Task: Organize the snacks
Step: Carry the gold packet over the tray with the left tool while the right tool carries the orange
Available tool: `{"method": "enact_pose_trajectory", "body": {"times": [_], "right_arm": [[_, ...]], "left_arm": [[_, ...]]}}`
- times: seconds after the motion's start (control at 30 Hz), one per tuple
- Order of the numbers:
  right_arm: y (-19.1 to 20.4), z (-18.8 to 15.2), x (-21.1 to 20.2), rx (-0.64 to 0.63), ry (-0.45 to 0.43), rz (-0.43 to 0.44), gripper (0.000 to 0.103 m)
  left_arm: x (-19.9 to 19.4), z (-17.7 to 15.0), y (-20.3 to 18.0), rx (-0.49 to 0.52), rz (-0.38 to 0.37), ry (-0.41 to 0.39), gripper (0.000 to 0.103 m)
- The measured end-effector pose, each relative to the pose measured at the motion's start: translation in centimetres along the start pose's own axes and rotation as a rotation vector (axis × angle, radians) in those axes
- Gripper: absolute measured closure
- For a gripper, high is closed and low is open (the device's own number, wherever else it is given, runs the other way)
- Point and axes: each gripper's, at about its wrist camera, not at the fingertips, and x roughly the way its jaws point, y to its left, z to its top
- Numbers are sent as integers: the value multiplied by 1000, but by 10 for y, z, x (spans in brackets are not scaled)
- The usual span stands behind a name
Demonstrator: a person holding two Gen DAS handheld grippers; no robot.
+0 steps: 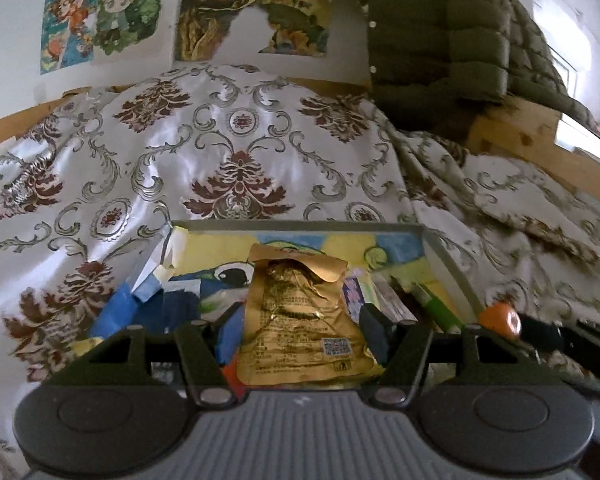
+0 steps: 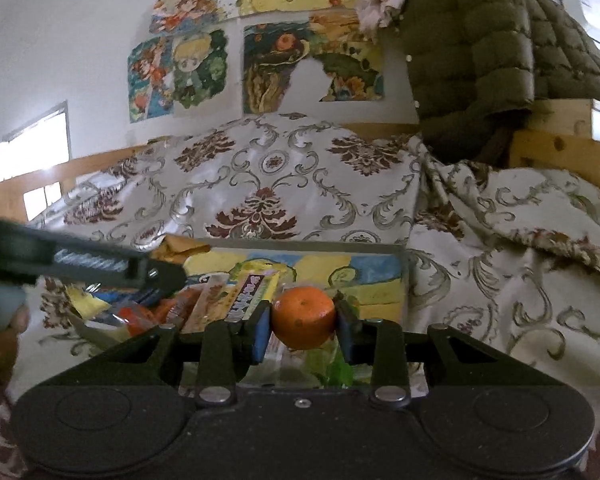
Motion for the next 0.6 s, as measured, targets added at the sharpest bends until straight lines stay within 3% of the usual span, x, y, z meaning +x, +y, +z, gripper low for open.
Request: {"method": "enact_pose_trajectory", "body": {"times": [0.23,0.6], "right_arm": [[-1,-10,20,-19,47,-3,67],[-4,-13,23,-14,63,-19,67]], "left_arm": [[25,-5,3,-36,-35,3,37],[36,-18,-12,29,-71,19,37]]}}
